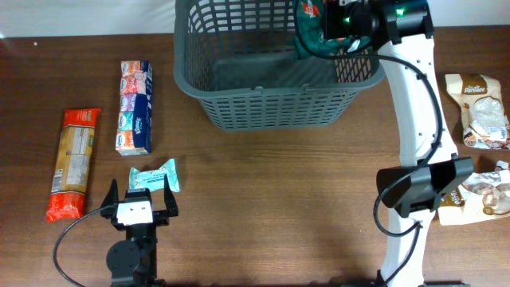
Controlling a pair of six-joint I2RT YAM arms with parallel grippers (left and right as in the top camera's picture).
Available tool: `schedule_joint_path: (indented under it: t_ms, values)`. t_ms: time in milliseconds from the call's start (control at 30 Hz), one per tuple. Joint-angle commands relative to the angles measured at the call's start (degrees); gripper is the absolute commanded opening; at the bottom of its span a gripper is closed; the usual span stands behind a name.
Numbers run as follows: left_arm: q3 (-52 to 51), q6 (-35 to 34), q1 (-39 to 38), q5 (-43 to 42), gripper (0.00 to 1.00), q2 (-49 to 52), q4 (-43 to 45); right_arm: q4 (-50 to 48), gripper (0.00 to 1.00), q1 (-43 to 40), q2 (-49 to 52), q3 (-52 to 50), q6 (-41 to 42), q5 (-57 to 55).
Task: Pack container
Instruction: 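Lift the Nescafé bag and carry it over the grey basket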
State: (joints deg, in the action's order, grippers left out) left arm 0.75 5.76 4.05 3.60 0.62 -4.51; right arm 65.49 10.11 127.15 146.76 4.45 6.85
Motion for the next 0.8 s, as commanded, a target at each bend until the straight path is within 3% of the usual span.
schedule_joint_path:
  t_ms: [0,767]
  values:
    - [-0.22,-0.5,0.13,-0.39,0.99,-0.33,-0.09,0.7,0.04,0.02,-2.62,1.49,0.52,-0.28]
    - [-0.22,-0.5,0.13,-0.37,0.99,-0.33,-0.07,7.21,0.04,1.92,6.1,1.31,0.31,-0.26]
